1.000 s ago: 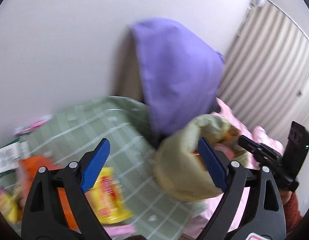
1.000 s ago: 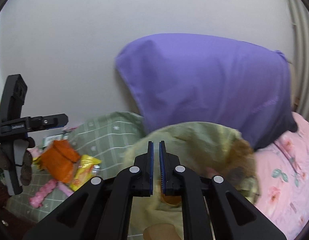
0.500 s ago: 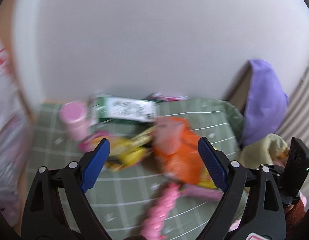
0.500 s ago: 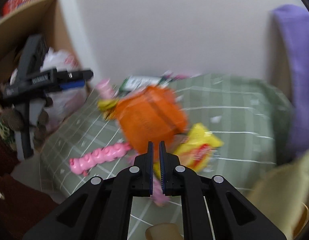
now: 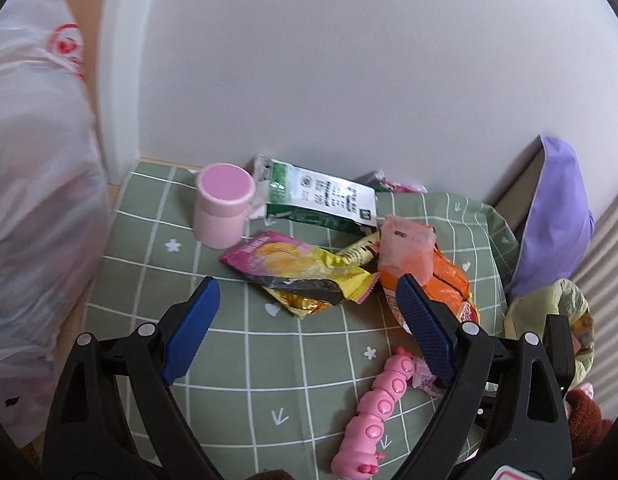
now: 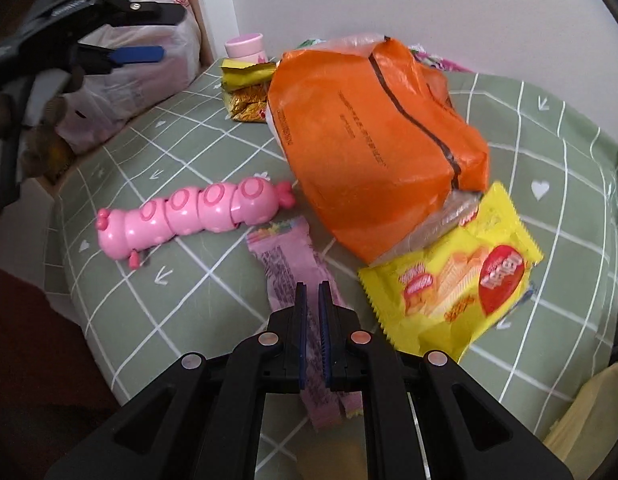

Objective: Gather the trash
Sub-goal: 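Return the left tool to the table and grasp the orange bag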

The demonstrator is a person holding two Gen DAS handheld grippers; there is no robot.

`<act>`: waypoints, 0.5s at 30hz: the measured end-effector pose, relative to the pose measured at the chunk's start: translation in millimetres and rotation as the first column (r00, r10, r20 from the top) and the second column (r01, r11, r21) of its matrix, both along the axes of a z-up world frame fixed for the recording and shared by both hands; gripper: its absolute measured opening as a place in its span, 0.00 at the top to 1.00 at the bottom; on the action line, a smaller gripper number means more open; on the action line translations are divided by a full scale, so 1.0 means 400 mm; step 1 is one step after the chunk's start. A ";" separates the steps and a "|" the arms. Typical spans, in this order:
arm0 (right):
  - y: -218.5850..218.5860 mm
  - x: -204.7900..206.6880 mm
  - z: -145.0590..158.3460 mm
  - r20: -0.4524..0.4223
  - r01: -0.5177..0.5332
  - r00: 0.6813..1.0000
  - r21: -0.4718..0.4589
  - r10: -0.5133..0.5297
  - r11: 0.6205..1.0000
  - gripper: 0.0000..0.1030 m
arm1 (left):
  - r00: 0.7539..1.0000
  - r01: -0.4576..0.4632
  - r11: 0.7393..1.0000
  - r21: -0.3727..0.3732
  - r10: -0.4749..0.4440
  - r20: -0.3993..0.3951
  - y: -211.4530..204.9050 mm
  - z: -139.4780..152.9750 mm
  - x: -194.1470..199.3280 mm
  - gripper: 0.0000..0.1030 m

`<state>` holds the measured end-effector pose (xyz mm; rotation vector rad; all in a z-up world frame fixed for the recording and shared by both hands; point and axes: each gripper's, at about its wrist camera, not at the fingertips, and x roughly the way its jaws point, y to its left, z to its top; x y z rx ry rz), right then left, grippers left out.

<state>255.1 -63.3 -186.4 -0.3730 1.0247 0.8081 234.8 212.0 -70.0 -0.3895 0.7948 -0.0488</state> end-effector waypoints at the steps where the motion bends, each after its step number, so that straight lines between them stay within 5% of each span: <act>1: -0.010 -0.003 0.002 -0.015 -0.002 1.000 0.013 0.002 1.000 0.92 | 1.000 0.016 1.000 0.002 -0.016 -0.005 -0.008 -0.006 0.009 0.18; 4: -0.042 -0.010 0.019 -0.033 0.008 0.999 0.039 -0.007 0.999 0.92 | 0.998 0.050 0.999 0.017 -0.050 -0.024 -0.029 -0.025 0.031 0.18; 9: -0.085 -0.059 0.075 0.122 -0.027 0.992 0.060 0.020 0.998 0.92 | 0.996 0.082 0.997 0.015 -0.081 -0.036 -0.045 -0.045 0.058 0.15; 15: -0.081 -0.043 0.024 0.009 0.008 1.000 0.022 -0.008 1.000 0.92 | 0.997 0.056 0.998 0.006 -0.056 -0.052 -0.043 -0.058 0.113 0.10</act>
